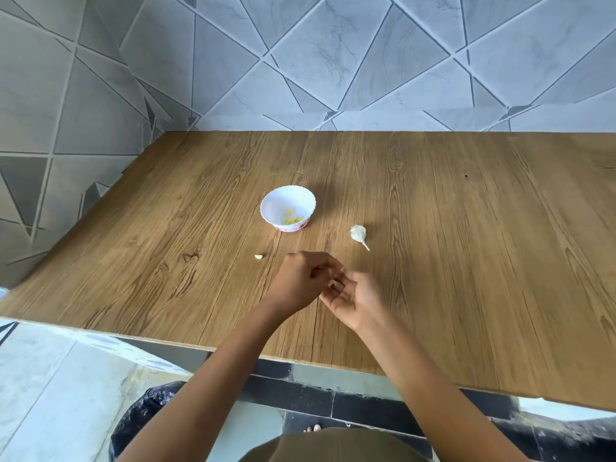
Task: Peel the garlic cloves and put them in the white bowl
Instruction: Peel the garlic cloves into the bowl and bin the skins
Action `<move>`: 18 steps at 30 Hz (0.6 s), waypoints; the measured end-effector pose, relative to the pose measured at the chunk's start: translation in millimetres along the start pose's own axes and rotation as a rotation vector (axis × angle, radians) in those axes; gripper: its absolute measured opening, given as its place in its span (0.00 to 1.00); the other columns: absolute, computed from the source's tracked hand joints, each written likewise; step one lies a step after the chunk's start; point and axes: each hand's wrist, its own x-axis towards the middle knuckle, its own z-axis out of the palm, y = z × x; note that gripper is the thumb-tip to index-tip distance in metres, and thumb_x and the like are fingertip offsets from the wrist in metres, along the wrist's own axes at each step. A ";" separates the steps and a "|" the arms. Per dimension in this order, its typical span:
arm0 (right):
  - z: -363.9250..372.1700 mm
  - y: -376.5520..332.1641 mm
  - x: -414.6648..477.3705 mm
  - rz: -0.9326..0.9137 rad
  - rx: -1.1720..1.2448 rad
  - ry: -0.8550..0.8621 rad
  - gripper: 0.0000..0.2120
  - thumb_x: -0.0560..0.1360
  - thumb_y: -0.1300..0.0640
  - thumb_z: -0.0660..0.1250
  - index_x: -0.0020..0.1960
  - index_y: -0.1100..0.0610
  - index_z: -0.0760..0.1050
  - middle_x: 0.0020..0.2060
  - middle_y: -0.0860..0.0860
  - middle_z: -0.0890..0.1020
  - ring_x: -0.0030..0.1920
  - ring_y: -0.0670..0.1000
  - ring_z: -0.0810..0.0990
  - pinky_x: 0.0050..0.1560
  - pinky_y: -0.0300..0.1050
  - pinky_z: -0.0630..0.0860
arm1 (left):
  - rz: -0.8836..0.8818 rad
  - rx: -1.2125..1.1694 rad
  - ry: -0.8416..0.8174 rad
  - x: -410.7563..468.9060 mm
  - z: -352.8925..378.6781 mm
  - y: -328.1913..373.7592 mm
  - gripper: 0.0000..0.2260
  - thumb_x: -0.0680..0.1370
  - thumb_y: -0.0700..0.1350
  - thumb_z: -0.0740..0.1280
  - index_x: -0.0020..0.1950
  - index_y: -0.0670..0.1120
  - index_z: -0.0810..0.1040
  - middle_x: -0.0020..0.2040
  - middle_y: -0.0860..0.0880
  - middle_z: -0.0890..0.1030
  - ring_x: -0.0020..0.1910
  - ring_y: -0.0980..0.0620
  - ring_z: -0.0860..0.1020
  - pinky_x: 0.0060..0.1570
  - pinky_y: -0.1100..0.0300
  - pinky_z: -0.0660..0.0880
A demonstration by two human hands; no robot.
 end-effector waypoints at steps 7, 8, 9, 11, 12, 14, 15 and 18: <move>-7.8 -7.7 1.7 -0.036 -0.035 -0.063 0.16 0.82 0.59 0.53 0.50 0.68 0.75 0.43 0.62 0.80 0.46 0.56 0.79 0.54 0.49 0.75 | -0.031 0.214 0.138 4.1 -16.4 -24.9 0.08 0.71 0.31 0.69 0.44 0.42 0.84 0.39 0.49 0.84 0.37 0.56 0.80 0.41 0.66 0.77; -9.5 -9.8 2.6 -0.049 -0.034 -0.053 0.16 0.82 0.59 0.53 0.50 0.68 0.75 0.44 0.61 0.80 0.46 0.56 0.79 0.54 0.49 0.75 | -0.029 0.270 0.082 3.7 -17.6 -31.6 0.08 0.72 0.31 0.68 0.45 0.41 0.84 0.41 0.48 0.84 0.38 0.54 0.81 0.43 0.65 0.76; -11.1 -12.1 2.9 -0.060 -0.032 -0.045 0.16 0.82 0.59 0.52 0.50 0.68 0.75 0.45 0.61 0.80 0.47 0.56 0.79 0.53 0.48 0.75 | -0.019 0.320 0.011 3.3 -17.4 -37.3 0.08 0.73 0.31 0.68 0.47 0.41 0.84 0.43 0.47 0.84 0.40 0.53 0.81 0.44 0.64 0.76; -14.4 -15.4 4.6 -0.065 -0.023 -0.036 0.16 0.82 0.59 0.52 0.50 0.67 0.75 0.46 0.61 0.80 0.48 0.56 0.79 0.53 0.49 0.75 | 0.017 0.402 -0.116 1.7 -13.8 -47.1 0.08 0.73 0.32 0.67 0.47 0.40 0.84 0.45 0.45 0.83 0.42 0.49 0.81 0.46 0.56 0.78; -15.6 -16.3 5.3 -0.063 -0.021 -0.033 0.16 0.82 0.59 0.52 0.50 0.67 0.75 0.46 0.61 0.80 0.48 0.56 0.79 0.52 0.49 0.75 | 0.039 0.430 -0.151 0.8 -12.8 -49.9 0.06 0.73 0.32 0.68 0.46 0.40 0.84 0.44 0.44 0.83 0.42 0.48 0.81 0.45 0.53 0.79; -16.9 -16.4 5.7 -0.059 -0.022 -0.032 0.16 0.82 0.59 0.52 0.51 0.67 0.75 0.47 0.61 0.80 0.49 0.56 0.79 0.51 0.49 0.75 | 0.086 0.448 -0.179 -0.1 -13.8 -52.9 0.04 0.73 0.33 0.70 0.45 0.39 0.83 0.44 0.44 0.83 0.41 0.48 0.81 0.43 0.51 0.79; -17.3 -16.2 5.8 -0.058 -0.020 -0.034 0.16 0.82 0.59 0.52 0.51 0.67 0.75 0.47 0.61 0.80 0.49 0.56 0.79 0.51 0.48 0.75 | 0.106 0.445 -0.198 -0.6 -16.0 -53.7 0.04 0.73 0.34 0.70 0.46 0.39 0.83 0.43 0.44 0.83 0.41 0.48 0.82 0.44 0.53 0.79; -17.9 -16.6 6.3 -0.057 -0.015 -0.035 0.16 0.82 0.59 0.52 0.51 0.67 0.75 0.47 0.61 0.80 0.50 0.56 0.79 0.50 0.49 0.75 | 0.159 0.450 -0.257 -3.0 -21.2 -53.1 0.04 0.72 0.35 0.72 0.45 0.40 0.84 0.41 0.45 0.83 0.39 0.50 0.82 0.42 0.59 0.78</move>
